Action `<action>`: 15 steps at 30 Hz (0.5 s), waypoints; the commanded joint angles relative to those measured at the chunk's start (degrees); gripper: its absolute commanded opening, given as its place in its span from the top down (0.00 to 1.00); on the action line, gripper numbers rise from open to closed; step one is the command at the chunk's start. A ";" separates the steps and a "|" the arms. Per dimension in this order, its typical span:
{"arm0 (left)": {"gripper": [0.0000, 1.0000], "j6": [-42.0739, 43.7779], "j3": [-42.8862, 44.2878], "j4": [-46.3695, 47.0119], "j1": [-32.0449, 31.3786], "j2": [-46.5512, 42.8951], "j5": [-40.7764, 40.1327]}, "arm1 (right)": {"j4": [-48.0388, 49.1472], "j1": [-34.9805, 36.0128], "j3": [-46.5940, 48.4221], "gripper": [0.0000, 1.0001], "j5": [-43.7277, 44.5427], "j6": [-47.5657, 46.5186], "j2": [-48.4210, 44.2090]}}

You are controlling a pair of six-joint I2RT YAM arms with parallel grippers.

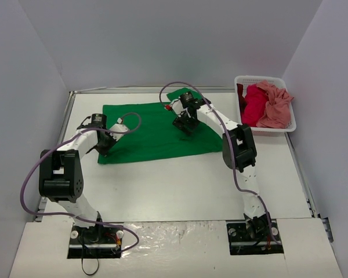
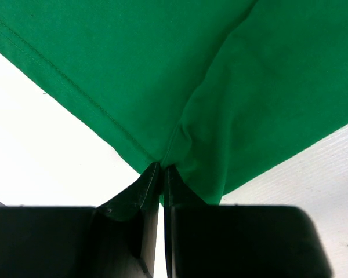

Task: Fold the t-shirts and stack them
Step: Fold the flattened tshirt in 1/3 of the way

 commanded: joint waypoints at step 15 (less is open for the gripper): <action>0.97 -2.02 -1.88 -0.23 0.49 -3.04 1.00 | -3.93 1.63 9.07 0.27 -5.66 3.03 2.18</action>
